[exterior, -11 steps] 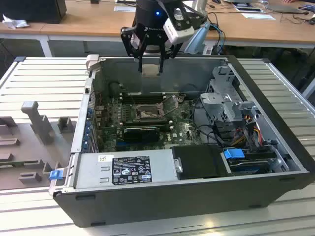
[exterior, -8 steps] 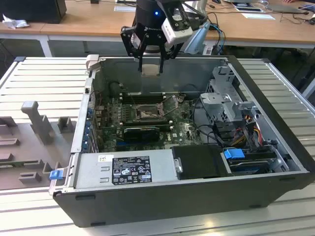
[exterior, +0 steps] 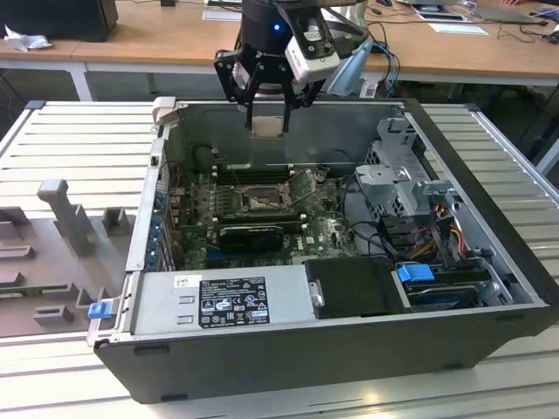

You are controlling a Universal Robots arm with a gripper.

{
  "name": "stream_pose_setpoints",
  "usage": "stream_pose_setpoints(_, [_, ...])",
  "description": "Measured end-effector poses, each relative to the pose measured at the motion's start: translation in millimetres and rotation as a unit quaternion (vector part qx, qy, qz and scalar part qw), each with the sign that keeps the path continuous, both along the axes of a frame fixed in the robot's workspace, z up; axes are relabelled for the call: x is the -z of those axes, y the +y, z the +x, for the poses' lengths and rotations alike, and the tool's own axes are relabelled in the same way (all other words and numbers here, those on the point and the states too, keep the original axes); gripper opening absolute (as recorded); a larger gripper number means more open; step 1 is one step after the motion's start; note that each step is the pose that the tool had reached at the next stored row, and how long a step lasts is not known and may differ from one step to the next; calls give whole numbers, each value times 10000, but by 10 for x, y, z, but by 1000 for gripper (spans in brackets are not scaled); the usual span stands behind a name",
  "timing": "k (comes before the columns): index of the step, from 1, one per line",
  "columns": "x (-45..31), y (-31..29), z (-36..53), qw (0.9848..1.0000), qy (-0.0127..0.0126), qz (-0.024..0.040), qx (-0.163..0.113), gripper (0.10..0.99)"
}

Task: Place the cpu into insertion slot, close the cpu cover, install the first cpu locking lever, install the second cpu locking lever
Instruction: 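Place the cpu into insertion slot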

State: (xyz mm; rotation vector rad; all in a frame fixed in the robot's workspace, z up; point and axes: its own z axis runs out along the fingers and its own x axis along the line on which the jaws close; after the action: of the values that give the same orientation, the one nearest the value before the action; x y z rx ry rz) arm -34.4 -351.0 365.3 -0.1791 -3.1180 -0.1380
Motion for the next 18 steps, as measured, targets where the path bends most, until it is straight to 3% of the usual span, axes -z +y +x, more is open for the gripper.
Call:
stream_pose_setpoints(4, [22, 0, 0, 9984, -1, -6, 572, 529])
stream_pose_setpoints(18, [32, 0, 0, 9954, -1, -7, 961, 529])
